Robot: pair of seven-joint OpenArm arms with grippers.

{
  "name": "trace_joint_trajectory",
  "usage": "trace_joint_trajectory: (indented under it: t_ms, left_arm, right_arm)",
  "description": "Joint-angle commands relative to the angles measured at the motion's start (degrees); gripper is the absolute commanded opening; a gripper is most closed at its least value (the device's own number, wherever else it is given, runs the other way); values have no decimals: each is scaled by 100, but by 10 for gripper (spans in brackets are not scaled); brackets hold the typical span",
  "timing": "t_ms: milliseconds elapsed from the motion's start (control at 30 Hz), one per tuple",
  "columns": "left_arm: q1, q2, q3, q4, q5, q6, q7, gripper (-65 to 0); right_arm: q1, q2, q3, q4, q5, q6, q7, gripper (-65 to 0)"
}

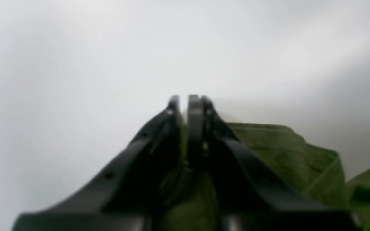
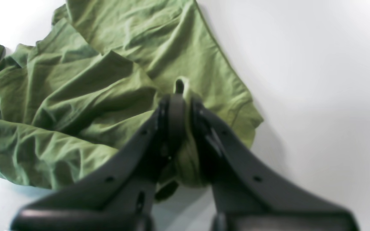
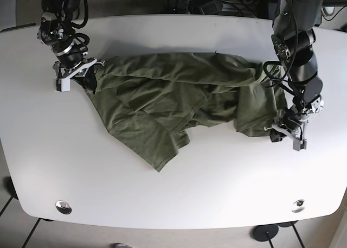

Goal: Fold the T-shirt properly

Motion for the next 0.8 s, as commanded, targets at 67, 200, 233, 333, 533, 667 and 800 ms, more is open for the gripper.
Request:
trace_joint_trajectory:
  t_ms: [67,200,233,333,533,667,800]
  left_arm:
    - [-31,-66,-7,229,52,-45,139,-650]
    - [382,-22,-7,1170,52,-45,157,-650]
    - [470,31,-7,1354,52,-45,157,-650]
    - [654,119,-7,1776,52,-45,165,-650]
    - [901,136,-7,1987,52,-45,165,-650]
    - [1015,136,-121,2101,-62,-53,165,-650]
    - [1252,136,-271,2462,-695,-282,165,-650]
  right_arm:
    - [-177,56,60,190,101,2,116,-450]
    - [-238,56,60,454,101,2,142,-70]
    - [-185,56,60,427,101,-6,142,-35]
    - [263,56,43,137,74,-77,116,-32]
    - [1933,205,-1,-1393,65,-270,-517,-32]
    - [2751,478,-713,-2491,74,-270,-543,-32]
    - [3138,504,-1223,-3248,74,-253,-499,-32]
